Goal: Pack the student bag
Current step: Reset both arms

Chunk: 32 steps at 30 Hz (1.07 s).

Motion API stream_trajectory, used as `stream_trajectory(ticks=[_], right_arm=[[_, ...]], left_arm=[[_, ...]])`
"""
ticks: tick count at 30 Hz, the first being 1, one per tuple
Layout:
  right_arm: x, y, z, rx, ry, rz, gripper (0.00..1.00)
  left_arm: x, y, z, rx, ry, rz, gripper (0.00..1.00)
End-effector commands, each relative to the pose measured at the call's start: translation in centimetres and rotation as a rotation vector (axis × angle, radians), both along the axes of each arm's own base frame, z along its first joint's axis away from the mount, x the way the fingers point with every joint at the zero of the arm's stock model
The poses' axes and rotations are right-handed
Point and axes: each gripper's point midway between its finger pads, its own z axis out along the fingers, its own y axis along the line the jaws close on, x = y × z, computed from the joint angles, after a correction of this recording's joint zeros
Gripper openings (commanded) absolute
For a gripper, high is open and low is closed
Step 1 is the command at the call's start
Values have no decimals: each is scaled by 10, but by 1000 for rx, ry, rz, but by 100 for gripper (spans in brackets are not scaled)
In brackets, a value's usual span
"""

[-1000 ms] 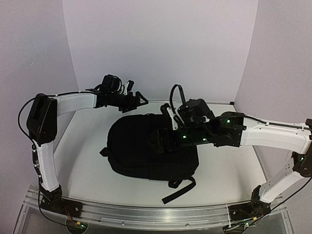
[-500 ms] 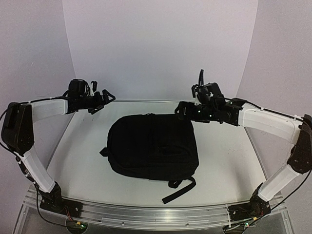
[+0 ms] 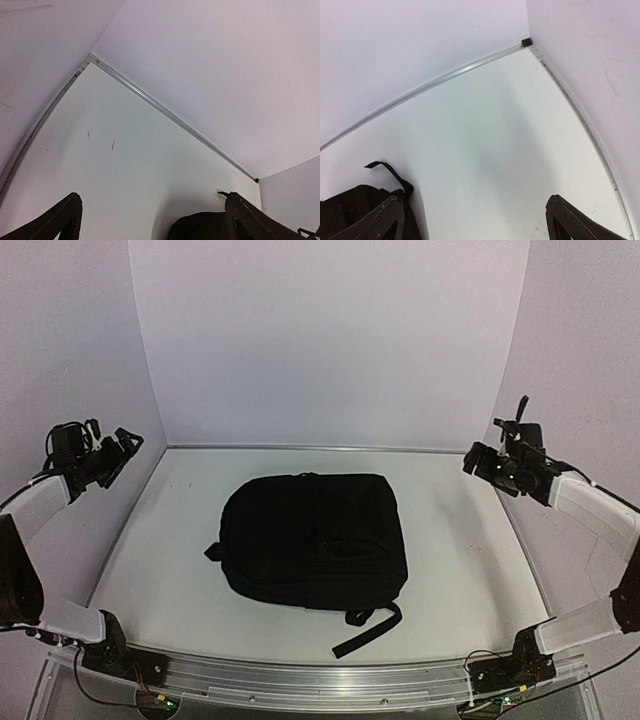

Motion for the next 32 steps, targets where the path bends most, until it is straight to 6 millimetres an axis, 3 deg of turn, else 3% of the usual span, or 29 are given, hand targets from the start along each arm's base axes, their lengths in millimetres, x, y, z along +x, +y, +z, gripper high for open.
stream_trajectory(ticks=[1, 6, 10, 16, 21, 32], right_arm=[[-13, -20, 58, -60, -220, -42, 98], [-41, -32, 97, -81, -445, -76, 98], [-63, -39, 98, -96, -585, -96, 98], [-94, -57, 69, -108, -707, -185, 98], [-106, -63, 44, -116, -709, -206, 98], [-110, -63, 41, -149, -708, -201, 98]], left_arm=[[-29, 17, 17, 90, -41, 103, 100], [-62, 42, 33, 220, -153, 282, 100], [-83, 52, 21, 274, -185, 359, 100], [-97, 53, -19, 280, -179, 386, 100], [-99, 54, -42, 317, -140, 377, 100], [-102, 52, -52, 310, -137, 374, 100]])
